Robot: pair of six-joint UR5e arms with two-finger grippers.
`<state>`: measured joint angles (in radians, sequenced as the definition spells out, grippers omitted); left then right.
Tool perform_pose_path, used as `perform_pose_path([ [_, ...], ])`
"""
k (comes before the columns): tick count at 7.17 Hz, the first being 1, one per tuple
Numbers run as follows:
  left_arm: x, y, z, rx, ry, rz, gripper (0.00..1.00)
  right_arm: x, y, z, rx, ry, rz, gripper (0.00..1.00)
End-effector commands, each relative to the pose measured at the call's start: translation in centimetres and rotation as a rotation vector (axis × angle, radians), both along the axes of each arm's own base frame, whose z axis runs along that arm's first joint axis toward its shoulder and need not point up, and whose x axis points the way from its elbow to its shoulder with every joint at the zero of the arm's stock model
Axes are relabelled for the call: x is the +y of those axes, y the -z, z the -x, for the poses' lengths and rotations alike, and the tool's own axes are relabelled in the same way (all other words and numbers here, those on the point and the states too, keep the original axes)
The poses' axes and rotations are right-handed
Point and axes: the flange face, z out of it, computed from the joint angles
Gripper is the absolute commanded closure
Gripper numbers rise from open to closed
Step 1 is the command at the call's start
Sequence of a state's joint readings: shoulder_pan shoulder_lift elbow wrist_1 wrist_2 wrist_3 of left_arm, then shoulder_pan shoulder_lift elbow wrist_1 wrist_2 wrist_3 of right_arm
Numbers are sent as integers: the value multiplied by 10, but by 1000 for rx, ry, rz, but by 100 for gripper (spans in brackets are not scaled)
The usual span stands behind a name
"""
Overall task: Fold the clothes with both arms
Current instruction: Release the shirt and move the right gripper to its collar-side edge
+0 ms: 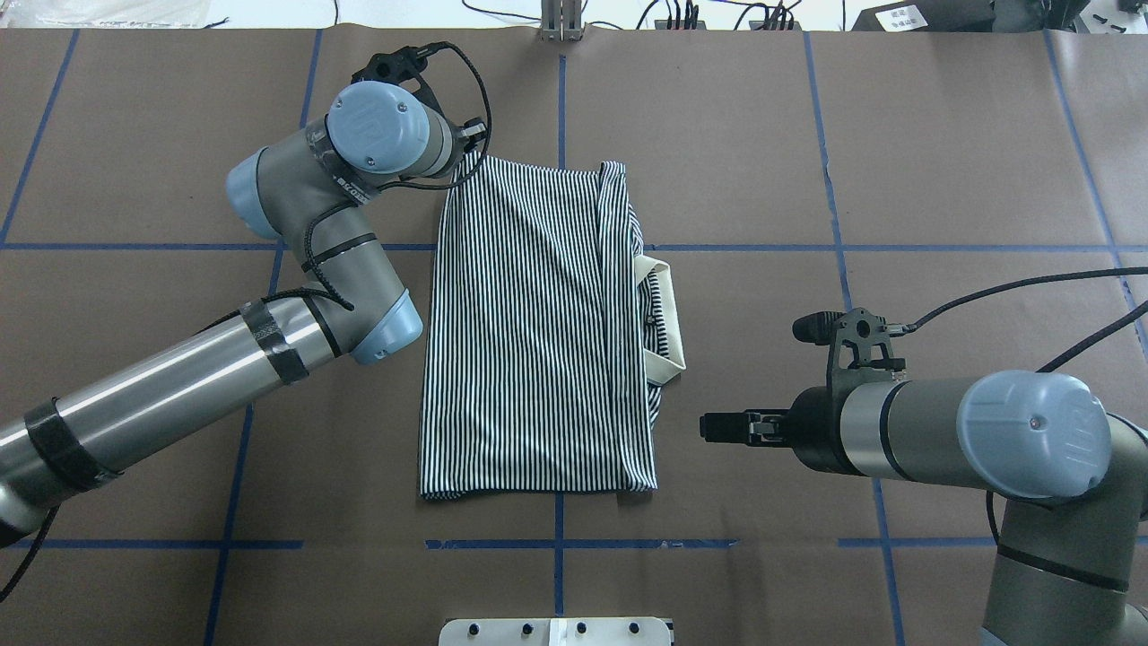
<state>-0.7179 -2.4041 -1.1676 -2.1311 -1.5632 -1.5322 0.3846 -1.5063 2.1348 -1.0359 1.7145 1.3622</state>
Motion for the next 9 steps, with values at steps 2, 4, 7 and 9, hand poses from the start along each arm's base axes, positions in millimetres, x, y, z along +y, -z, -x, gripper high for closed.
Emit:
perform_pose_path([
  [2,-25,-15,0,-15,24,-36,100,-1,-2,0,4,-3,1,0],
  [4,-27,-26,-1,-34,24,-36,1,-1,-3,2,12,-1,4,0],
  [7,-37,-11,37,-20,-175,-68,0,-12,-19,16,53,9,-3,0],
  [9,5,-17,81,-48,-269,-78,0,-32,12,48,174,71,-75,0],
])
